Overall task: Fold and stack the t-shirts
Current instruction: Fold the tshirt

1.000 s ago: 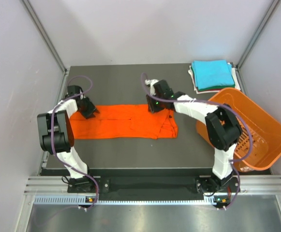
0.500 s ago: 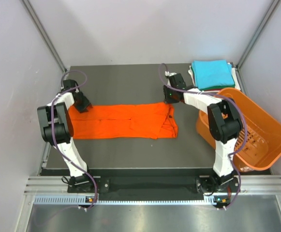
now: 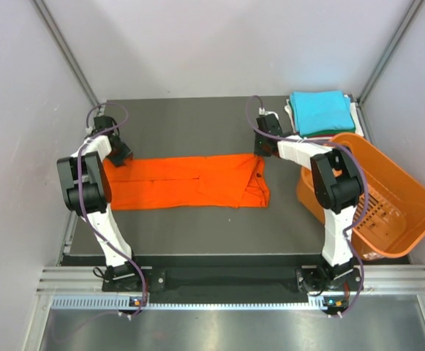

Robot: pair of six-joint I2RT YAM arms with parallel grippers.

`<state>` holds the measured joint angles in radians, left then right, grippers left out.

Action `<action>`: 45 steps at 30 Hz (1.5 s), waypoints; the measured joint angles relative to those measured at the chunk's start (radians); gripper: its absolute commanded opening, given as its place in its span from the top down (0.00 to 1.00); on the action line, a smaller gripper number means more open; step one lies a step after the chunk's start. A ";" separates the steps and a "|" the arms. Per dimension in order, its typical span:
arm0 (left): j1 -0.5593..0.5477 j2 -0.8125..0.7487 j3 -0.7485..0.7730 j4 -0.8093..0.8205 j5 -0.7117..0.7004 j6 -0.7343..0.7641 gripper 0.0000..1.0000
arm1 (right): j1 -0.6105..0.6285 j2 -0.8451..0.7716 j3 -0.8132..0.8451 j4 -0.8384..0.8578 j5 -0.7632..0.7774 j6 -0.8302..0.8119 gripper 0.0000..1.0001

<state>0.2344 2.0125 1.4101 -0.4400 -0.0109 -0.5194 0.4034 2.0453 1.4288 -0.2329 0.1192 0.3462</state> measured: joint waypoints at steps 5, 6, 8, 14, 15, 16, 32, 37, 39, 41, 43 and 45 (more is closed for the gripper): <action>0.005 0.000 0.000 0.003 -0.054 -0.033 0.57 | -0.004 0.003 -0.031 0.056 0.046 0.051 1.00; 0.006 0.000 0.000 0.002 -0.058 -0.042 0.57 | -0.004 0.008 -0.027 0.069 0.049 0.054 1.00; 0.007 0.000 0.002 0.001 -0.057 -0.054 0.57 | -0.005 0.026 -0.011 0.085 0.051 0.058 1.00; 0.016 -0.001 0.006 -0.006 -0.035 -0.053 0.56 | -0.009 0.161 0.168 0.090 0.053 0.050 1.00; 0.016 -0.002 0.008 -0.011 -0.037 -0.050 0.55 | -0.010 0.189 0.212 0.087 0.053 0.048 1.00; 0.017 -0.003 0.009 -0.018 -0.044 -0.044 0.55 | -0.011 0.225 0.270 0.084 0.052 0.045 1.00; -0.023 -0.270 -0.270 -0.033 0.174 -0.017 0.53 | -0.049 0.436 0.700 0.115 0.009 0.001 0.58; -0.020 -0.329 -0.326 -0.007 0.229 -0.024 0.55 | -0.049 0.281 0.574 0.006 0.021 0.124 0.58; -0.019 -0.330 -0.354 0.011 0.243 -0.036 0.55 | -0.041 0.212 0.530 -0.031 0.043 0.181 0.57; -0.019 -0.320 -0.387 0.019 0.256 -0.055 0.57 | -0.037 0.146 0.474 -0.061 0.066 0.235 0.56; -0.016 -0.304 -0.409 0.022 0.262 -0.071 0.57 | -0.032 0.082 0.410 -0.097 0.101 0.298 0.55; -0.009 -0.298 -0.419 0.029 0.275 -0.094 0.57 | -0.031 0.039 0.367 -0.145 0.142 0.366 0.55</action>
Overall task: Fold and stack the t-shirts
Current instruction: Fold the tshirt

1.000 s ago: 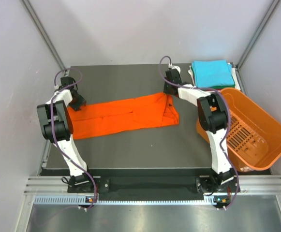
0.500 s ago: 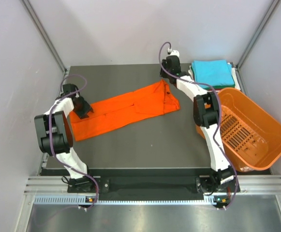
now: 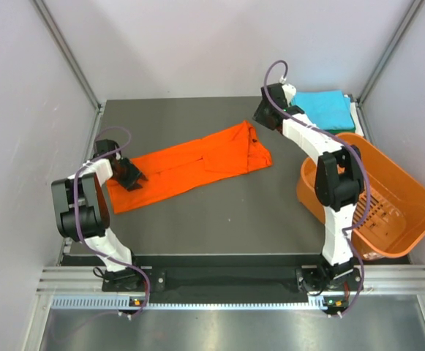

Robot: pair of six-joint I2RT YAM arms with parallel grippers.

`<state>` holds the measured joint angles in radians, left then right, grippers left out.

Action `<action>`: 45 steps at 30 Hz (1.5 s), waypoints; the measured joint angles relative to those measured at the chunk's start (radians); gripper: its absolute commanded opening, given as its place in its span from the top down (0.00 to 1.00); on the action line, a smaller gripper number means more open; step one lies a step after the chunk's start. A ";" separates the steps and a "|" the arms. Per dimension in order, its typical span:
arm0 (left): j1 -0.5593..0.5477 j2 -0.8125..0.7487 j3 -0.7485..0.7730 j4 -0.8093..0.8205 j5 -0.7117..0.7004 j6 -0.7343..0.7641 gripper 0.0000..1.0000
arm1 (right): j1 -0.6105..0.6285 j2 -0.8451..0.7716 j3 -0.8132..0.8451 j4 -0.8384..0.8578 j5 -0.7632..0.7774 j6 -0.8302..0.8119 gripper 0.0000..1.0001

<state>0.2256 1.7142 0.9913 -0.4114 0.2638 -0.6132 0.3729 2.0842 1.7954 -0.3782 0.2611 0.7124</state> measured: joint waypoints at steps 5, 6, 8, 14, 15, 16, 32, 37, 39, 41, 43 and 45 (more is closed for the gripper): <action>0.003 -0.020 -0.023 0.016 -0.029 -0.041 0.56 | 0.002 -0.045 -0.087 -0.110 0.080 0.134 0.56; 0.002 -0.026 -0.028 0.016 -0.040 -0.045 0.56 | 0.002 -0.045 -0.100 -0.139 0.093 0.163 0.56; 0.002 -0.037 -0.037 0.016 -0.060 -0.052 0.56 | 0.003 -0.045 -0.121 -0.189 0.118 0.208 0.56; 0.002 -0.059 -0.052 0.012 -0.109 -0.057 0.56 | 0.007 -0.045 -0.147 -0.268 0.144 0.286 0.56; 0.002 -0.066 -0.056 0.007 -0.126 -0.056 0.56 | 0.010 -0.045 -0.147 -0.269 0.146 0.295 0.57; 0.002 -0.073 -0.059 0.002 -0.142 -0.053 0.56 | 0.014 -0.045 -0.148 -0.270 0.148 0.304 0.57; 0.003 -0.095 -0.063 -0.042 -0.237 -0.037 0.56 | 0.059 -0.053 -0.247 -0.295 0.198 0.418 0.56; 0.003 -0.095 -0.063 -0.041 -0.237 -0.035 0.56 | 0.066 -0.078 -0.263 -0.297 0.213 0.422 0.56; 0.003 -0.095 -0.063 -0.041 -0.237 -0.035 0.56 | 0.074 -0.082 -0.264 -0.300 0.217 0.425 0.56; 0.003 -0.095 -0.063 -0.041 -0.237 -0.035 0.56 | 0.084 -0.084 -0.264 -0.300 0.220 0.427 0.56; 0.003 -0.095 -0.064 -0.042 -0.237 -0.035 0.56 | 0.094 -0.084 -0.264 -0.300 0.220 0.434 0.56; 0.003 -0.095 -0.064 -0.041 -0.237 -0.035 0.56 | 0.104 -0.084 -0.266 -0.299 0.220 0.443 0.56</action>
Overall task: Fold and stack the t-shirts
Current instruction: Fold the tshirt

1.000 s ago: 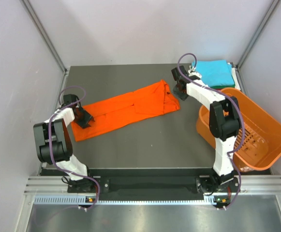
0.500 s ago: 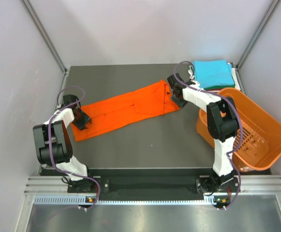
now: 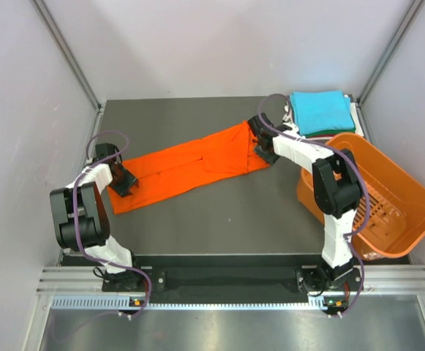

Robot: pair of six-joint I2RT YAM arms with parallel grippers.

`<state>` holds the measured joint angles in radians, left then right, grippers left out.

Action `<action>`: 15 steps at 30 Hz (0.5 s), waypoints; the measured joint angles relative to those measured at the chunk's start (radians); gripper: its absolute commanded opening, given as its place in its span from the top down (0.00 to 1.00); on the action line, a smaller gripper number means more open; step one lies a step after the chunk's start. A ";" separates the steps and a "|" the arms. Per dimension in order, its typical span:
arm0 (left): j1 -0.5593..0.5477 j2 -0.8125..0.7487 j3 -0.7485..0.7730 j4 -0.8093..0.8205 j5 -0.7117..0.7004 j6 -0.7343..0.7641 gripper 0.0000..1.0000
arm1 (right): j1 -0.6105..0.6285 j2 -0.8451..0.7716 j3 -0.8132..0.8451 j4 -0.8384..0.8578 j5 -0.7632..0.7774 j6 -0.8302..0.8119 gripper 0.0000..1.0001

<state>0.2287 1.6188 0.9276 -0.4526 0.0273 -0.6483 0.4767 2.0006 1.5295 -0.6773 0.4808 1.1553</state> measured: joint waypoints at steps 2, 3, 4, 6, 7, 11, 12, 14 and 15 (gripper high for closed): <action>0.000 0.000 0.000 0.000 -0.010 0.000 0.56 | 0.008 0.000 -0.006 0.000 0.000 0.009 0.56; 0.000 0.000 0.000 0.000 -0.015 0.000 0.55 | 0.012 0.000 -0.013 0.000 0.001 0.017 0.55; 0.000 0.000 0.000 -0.001 -0.021 0.001 0.55 | 0.014 0.000 -0.018 -0.001 0.001 0.021 0.55; 0.000 0.000 -0.002 0.000 -0.027 0.002 0.55 | 0.018 0.000 -0.027 -0.003 0.006 0.030 0.55; 0.000 0.000 -0.003 0.000 -0.029 0.002 0.55 | 0.019 0.000 -0.032 -0.005 0.010 0.035 0.55; 0.000 -0.009 -0.010 -0.001 -0.037 0.004 0.55 | 0.019 0.000 -0.038 -0.002 0.021 0.046 0.55; 0.000 -0.011 -0.011 -0.001 -0.039 0.005 0.55 | 0.019 0.000 -0.038 0.001 0.023 0.047 0.56; 0.000 -0.013 -0.013 -0.001 -0.041 0.005 0.55 | 0.019 0.000 -0.039 0.005 0.029 0.051 0.56; 0.000 -0.013 -0.014 -0.002 -0.041 0.004 0.55 | 0.019 0.000 -0.040 0.008 0.034 0.052 0.57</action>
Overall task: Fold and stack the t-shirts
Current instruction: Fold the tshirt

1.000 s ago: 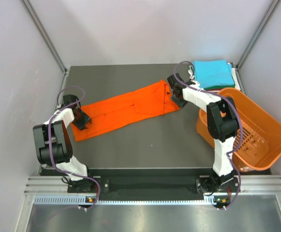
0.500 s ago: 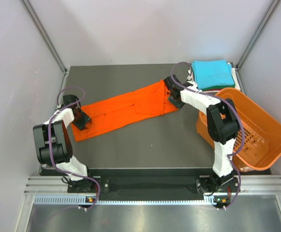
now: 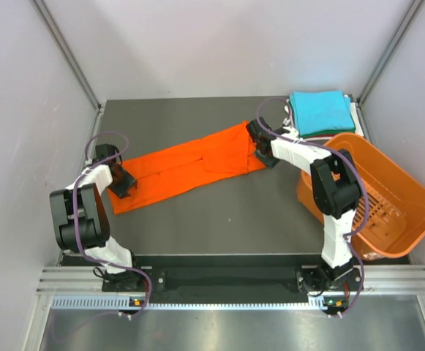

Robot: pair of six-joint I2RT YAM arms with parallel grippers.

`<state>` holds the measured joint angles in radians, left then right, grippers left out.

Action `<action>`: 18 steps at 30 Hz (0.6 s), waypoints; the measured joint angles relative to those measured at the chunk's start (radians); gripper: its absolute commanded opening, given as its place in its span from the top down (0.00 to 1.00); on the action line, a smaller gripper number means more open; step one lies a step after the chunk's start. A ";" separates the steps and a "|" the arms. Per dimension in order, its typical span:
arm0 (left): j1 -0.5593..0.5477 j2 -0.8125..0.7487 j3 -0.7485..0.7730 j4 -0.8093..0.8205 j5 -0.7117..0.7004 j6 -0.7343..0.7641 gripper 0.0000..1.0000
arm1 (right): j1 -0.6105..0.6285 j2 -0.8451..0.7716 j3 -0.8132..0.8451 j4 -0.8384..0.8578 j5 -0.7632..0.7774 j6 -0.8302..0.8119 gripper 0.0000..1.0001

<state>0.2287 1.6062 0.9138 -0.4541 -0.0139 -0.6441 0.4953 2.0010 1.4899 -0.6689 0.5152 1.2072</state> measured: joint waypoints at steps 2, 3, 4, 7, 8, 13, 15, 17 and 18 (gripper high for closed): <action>0.000 -0.001 0.000 0.000 -0.002 0.000 0.55 | 0.000 0.002 -0.006 0.008 0.007 0.001 0.58; 0.000 -0.001 0.000 0.000 -0.003 0.000 0.55 | 0.000 0.003 -0.010 0.018 0.011 0.001 0.59; 0.000 -0.001 0.000 -0.001 -0.003 0.000 0.55 | 0.000 0.006 -0.012 0.021 0.013 0.001 0.60; 0.000 -0.001 0.000 -0.003 -0.003 0.000 0.55 | 0.000 0.014 -0.023 0.039 0.021 0.000 0.62; 0.000 -0.001 0.000 -0.004 -0.003 0.000 0.55 | 0.000 0.019 -0.024 0.040 0.024 0.001 0.64; 0.000 -0.022 0.001 -0.037 -0.007 0.009 0.55 | -0.001 0.041 -0.025 0.055 0.035 -0.014 0.97; 0.000 -0.034 0.002 -0.050 -0.007 0.013 0.55 | -0.003 0.045 -0.025 0.068 0.040 -0.028 1.00; 0.000 -0.047 0.010 -0.062 -0.006 0.020 0.55 | -0.008 0.052 -0.024 0.086 0.046 -0.055 1.00; 0.000 -0.054 0.016 -0.069 -0.006 0.025 0.55 | -0.011 0.056 -0.022 0.097 0.048 -0.072 1.00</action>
<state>0.2287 1.5520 0.9298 -0.5232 -0.0204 -0.6193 0.4843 2.0567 1.4681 -0.5724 0.5632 1.1351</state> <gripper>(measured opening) 0.447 0.006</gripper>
